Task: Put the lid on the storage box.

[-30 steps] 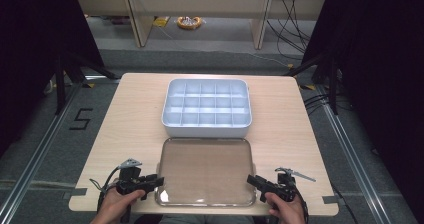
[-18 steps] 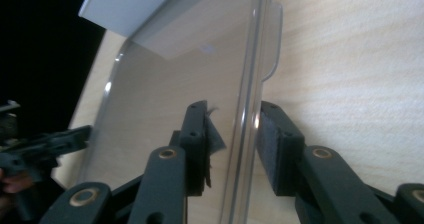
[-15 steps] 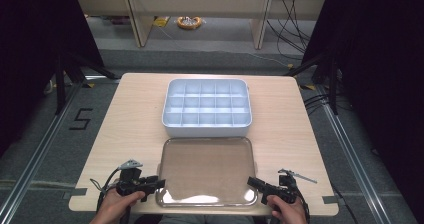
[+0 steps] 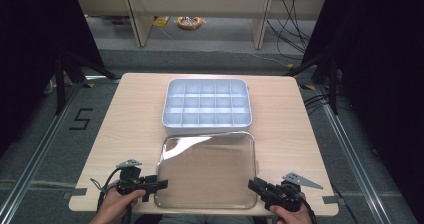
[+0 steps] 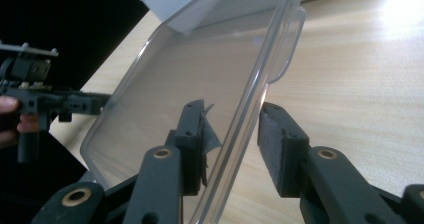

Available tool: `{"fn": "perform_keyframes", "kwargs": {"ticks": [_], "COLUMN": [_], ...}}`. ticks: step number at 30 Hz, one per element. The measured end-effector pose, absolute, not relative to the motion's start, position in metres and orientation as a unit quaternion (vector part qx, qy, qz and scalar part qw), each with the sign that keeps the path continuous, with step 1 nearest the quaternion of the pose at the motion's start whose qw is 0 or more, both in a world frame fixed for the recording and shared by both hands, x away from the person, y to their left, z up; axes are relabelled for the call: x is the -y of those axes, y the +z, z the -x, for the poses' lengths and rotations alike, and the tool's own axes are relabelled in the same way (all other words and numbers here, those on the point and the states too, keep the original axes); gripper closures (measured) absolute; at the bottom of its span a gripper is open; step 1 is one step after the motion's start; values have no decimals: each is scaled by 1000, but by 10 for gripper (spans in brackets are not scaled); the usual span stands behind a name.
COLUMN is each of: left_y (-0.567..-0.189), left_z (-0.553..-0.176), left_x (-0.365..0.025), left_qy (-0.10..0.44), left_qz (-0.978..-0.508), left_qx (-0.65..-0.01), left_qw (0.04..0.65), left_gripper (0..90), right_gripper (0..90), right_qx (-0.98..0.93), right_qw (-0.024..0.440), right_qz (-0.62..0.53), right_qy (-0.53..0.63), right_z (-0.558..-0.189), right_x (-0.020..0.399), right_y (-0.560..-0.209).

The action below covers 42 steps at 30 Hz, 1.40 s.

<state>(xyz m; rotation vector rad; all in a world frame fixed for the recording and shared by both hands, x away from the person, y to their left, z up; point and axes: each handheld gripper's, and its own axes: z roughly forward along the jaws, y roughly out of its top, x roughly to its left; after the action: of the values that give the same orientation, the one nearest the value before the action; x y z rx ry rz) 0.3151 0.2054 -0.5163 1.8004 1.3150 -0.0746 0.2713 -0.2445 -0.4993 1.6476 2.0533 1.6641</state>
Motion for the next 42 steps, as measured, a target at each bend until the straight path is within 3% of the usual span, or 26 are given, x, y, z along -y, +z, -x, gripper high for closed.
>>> {"fn": "perform_keyframes", "kwargs": {"ticks": [1,12,18,20,24,30,31,35,42], "left_y": [-516,-516,-516,-517,-515,-510,-509,-506,-498], "left_z": [-315,-316,-317,-317,-317,-314,-314,-312,-308], "left_x": [-205,-208,-209,-209,-213,-211,-211,-210,-210], "left_qy": [-30,-31,-32,-40,-44,-10,-7,4,22], "left_qz": [-723,-716,-710,-705,-703,-728,-729,-736,-738], "left_qx": [-531,-542,-548,-550,-546,-520,-519,-510,-499], "left_qw": [440,439,442,445,453,446,446,445,453], "left_gripper": [379,341,331,451,540,566,573,591,637], "right_gripper": [649,649,661,665,664,670,669,666,670], "right_qx": [-669,-665,-688,-689,-679,-663,-674,-667,-682], "right_qw": [41,25,54,46,25,5,26,14,50], "right_qz": [-506,-505,-477,-476,-501,-531,-520,-543,-535], "right_qy": [543,550,545,544,536,527,525,510,496], "right_z": [-274,-269,-272,-271,-273,-274,-276,-274,-274], "right_x": [246,245,247,245,246,244,246,243,240], "right_y": [-502,-498,-500,-499,-505,-508,-511,-510,-505]}}
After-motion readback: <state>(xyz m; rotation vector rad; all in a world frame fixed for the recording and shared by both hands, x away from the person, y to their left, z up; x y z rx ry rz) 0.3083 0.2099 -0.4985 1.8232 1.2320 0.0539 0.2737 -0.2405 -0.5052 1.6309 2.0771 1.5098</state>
